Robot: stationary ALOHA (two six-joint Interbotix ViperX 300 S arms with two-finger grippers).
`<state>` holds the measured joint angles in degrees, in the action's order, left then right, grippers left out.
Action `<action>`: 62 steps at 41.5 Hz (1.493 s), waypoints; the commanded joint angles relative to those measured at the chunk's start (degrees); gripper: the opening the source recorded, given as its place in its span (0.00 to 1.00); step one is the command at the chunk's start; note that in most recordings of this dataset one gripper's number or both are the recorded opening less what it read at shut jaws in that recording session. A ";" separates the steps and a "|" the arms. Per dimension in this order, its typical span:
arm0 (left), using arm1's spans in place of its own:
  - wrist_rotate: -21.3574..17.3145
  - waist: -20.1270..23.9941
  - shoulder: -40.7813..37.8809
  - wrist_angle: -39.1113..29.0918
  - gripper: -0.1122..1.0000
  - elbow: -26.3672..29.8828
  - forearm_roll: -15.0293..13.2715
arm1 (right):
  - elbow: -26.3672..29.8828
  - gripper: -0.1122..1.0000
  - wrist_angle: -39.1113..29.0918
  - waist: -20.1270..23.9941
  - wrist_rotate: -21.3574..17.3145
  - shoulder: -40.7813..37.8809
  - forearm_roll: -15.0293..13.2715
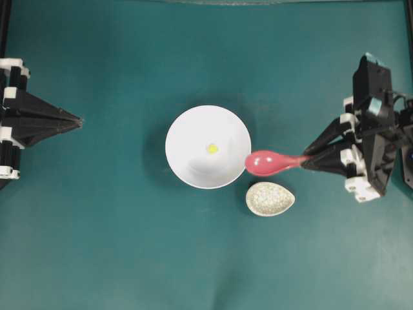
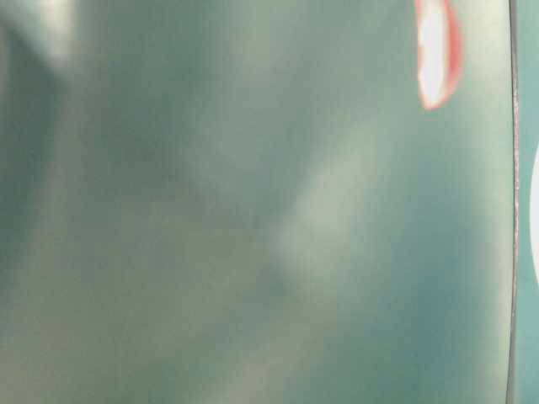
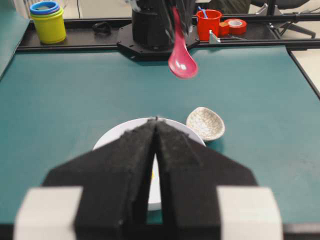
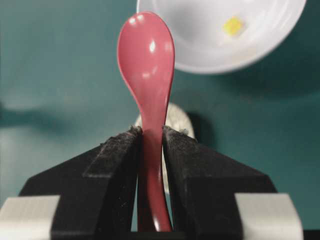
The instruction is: Scoop the yellow hexagonal prism block from the bowl with a spoon using the right arm.
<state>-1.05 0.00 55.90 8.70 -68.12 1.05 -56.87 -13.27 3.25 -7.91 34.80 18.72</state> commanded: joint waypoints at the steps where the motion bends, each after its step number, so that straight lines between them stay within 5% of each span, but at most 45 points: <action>1: 0.09 0.09 -0.62 0.53 0.10 1.05 0.18 | -1.41 0.30 4.04 1.76 -0.79 -0.88 0.18; 22: 0.09 0.09 -0.79 0.62 0.10 0.97 0.18 | -8.61 0.30 19.95 11.34 -5.98 -12.48 1.41; 56: 0.09 0.09 -0.88 0.62 0.10 0.97 0.09 | -9.40 0.30 21.45 11.69 -6.06 -16.08 3.96; 62: 0.09 0.00 -0.79 0.62 0.10 0.97 0.18 | -9.58 0.45 21.53 11.87 -6.06 -15.64 3.87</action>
<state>-1.05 0.00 55.55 8.61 -68.03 1.05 -66.80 7.65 14.85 -13.89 18.28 22.59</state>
